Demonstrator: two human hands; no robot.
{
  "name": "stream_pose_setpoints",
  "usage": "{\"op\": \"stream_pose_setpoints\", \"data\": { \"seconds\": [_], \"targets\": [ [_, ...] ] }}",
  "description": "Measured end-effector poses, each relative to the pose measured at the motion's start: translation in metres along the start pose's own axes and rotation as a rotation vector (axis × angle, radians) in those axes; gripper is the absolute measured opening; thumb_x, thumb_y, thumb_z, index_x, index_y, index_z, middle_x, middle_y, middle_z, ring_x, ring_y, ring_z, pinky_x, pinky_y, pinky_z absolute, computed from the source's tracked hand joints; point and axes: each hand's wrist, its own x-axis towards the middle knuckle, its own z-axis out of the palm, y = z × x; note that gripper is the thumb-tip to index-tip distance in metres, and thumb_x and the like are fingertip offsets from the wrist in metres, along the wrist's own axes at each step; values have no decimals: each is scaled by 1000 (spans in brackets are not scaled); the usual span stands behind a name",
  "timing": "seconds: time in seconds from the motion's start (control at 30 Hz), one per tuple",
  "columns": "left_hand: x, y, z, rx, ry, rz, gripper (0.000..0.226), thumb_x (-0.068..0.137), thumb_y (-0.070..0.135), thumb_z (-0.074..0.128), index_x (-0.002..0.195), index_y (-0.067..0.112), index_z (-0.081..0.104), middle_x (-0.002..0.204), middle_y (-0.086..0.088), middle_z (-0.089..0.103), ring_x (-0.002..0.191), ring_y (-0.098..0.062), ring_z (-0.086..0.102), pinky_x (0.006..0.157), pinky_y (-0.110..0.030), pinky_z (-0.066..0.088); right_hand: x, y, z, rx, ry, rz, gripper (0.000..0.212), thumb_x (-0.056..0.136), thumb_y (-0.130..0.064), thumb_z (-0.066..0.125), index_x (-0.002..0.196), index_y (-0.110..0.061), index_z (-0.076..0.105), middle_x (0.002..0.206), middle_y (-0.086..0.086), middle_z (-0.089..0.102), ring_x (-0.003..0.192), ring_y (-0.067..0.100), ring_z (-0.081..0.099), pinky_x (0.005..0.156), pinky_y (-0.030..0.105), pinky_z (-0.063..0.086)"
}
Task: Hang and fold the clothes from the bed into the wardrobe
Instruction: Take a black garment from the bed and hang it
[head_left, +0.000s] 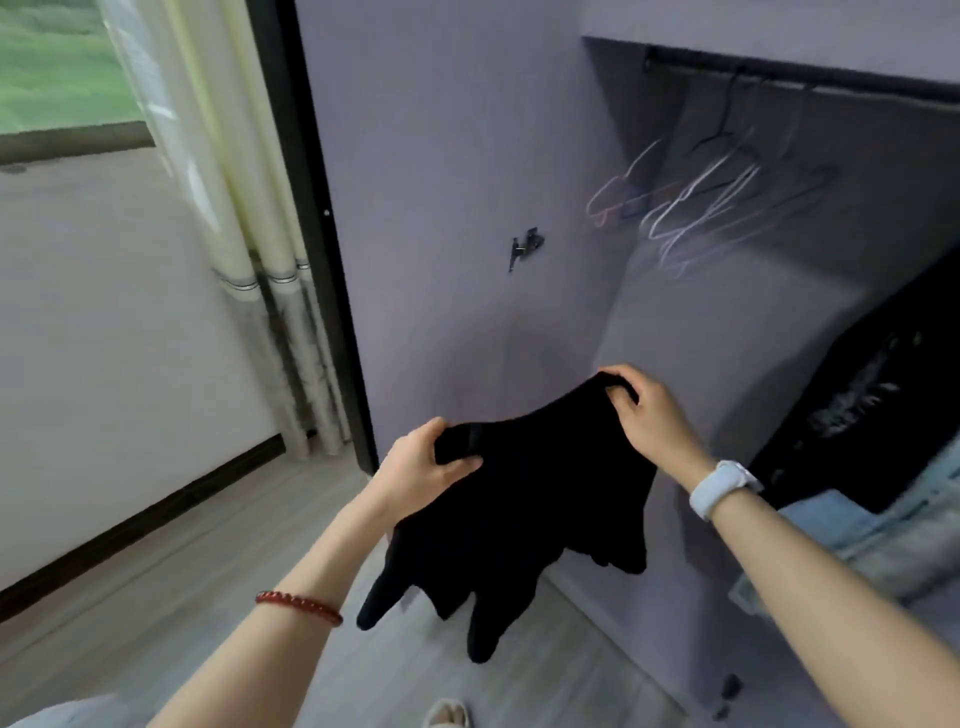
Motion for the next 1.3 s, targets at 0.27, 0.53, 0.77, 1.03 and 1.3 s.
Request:
{"op": "stream_pose_setpoints", "data": {
  "seconds": [0.27,0.53,0.77,1.03,1.3],
  "targets": [
    [135,55,25,-238,-5,138,15,94,25,54,91,11,51,74,4,57,72,-18,56,61,-29,40,55,54,-62,-78,240,208,18,90,-1,53,105,2,62,102,12,64,96,23,57,74,17,33],
    [243,127,30,-359,17,323,21,93,10,54,73,17,53,67,3,55,64,-7,50,59,-12,40,123,84,-96,130,228,399,22,89,7,49,106,3,62,91,6,61,86,17,55,65,12,42],
    [294,140,42,-319,119,365,6,92,9,55,86,11,56,75,8,58,72,3,53,63,-2,38,206,110,-98,538,360,544,26,93,4,41,113,0,57,95,12,57,66,12,51,63,20,43],
    [320,131,55,-234,189,286,7,92,11,55,87,7,58,74,8,56,66,4,53,61,-3,39,307,138,-96,472,422,600,33,89,-28,58,60,-15,53,67,5,55,61,19,49,68,34,44],
    [319,124,55,-233,176,261,8,92,9,56,86,14,58,76,12,57,69,4,55,62,-4,39,315,150,-86,474,529,577,31,92,-13,48,61,-15,45,64,6,52,61,22,49,57,30,41]
  ]
}}
